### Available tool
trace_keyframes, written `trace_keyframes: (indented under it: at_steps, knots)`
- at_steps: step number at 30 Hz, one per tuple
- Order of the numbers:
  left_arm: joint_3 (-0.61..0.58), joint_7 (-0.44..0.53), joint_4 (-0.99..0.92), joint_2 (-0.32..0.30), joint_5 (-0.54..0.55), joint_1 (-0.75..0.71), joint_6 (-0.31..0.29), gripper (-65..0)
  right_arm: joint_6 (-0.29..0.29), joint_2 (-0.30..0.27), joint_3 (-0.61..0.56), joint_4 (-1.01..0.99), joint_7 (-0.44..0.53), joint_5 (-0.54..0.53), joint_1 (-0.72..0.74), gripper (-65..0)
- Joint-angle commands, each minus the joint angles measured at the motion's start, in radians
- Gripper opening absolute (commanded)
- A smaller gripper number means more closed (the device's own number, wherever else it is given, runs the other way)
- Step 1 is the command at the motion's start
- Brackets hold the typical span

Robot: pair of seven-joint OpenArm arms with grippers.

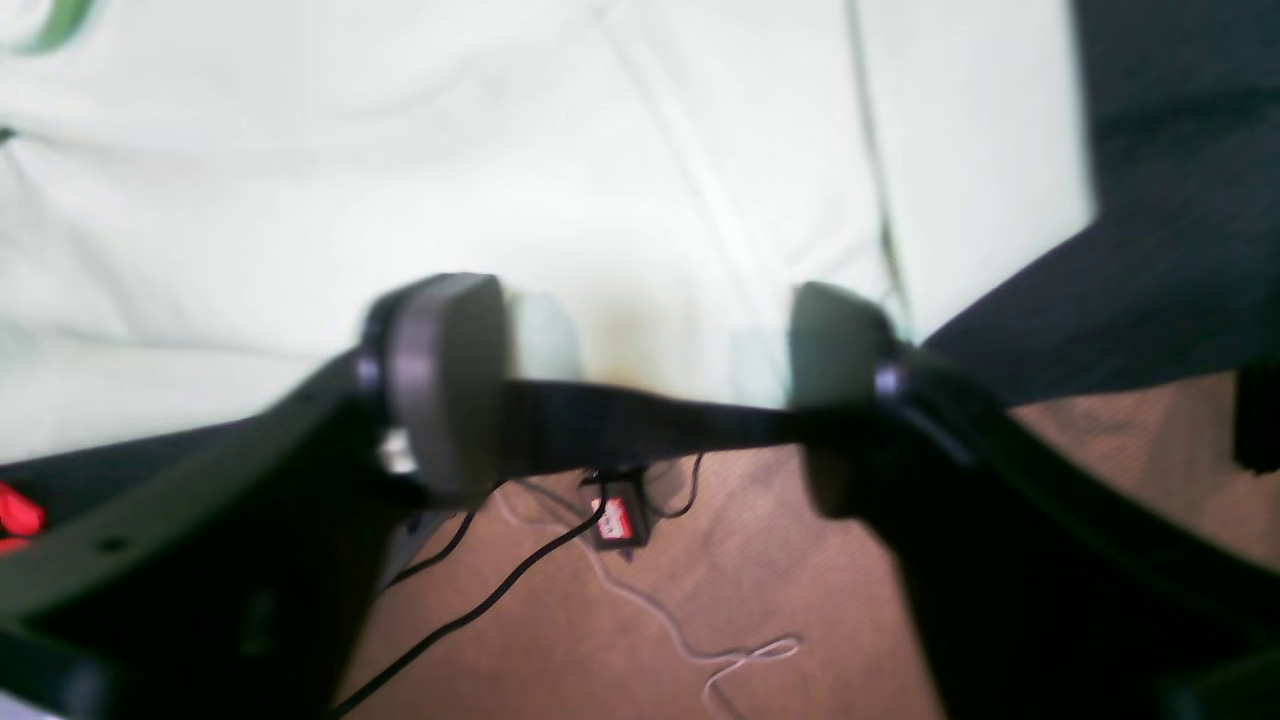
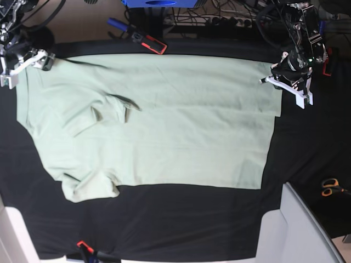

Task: Fold the T-shirt properly
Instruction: 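Lower both grippers onto the shirt's shoulder corners and grasp them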

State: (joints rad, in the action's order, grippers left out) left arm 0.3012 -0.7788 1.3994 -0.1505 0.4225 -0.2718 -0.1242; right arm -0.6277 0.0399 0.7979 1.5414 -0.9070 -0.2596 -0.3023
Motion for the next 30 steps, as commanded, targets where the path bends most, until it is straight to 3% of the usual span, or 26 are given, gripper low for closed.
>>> trace_keyframes:
  at_steps: [1, 5, 11, 17, 25, 30]
  knots:
    - [0.000, -0.035, -0.005, -0.004, -0.023, -0.014, 0.013, -65.0, 0.001, -0.021, 0.002, 0.003, 0.012, -0.013, 0.001, -31.9]
    - [0.000, -0.035, -0.007, -0.004, -0.023, -0.017, 0.013, -65.0, -0.001, -0.028, 0.002, -0.028, 0.012, -0.013, 0.016, -40.3]
    - [0.000, -0.037, -0.007, -0.004, -0.023, -0.017, 0.013, -65.0, -0.001, -0.041, 0.001, 0.000, 0.009, -0.011, 0.018, -40.3]
    - [0.000, -0.038, -0.007, -0.004, -0.023, -0.017, 0.013, -65.0, 0.004, -0.041, 0.005, 0.097, 0.010, -0.010, -0.008, -21.5]
    - [0.000, -0.038, -0.007, -0.002, -0.023, -0.019, 0.013, -65.0, -0.001, -0.093, 0.002, -0.025, 0.013, -0.011, 0.010, -23.6]
    - [0.000, -0.038, -0.007, -0.002, -0.023, -0.019, 0.013, -65.0, -0.002, -0.094, 0.002, -0.037, 0.013, -0.011, 0.013, -26.7]
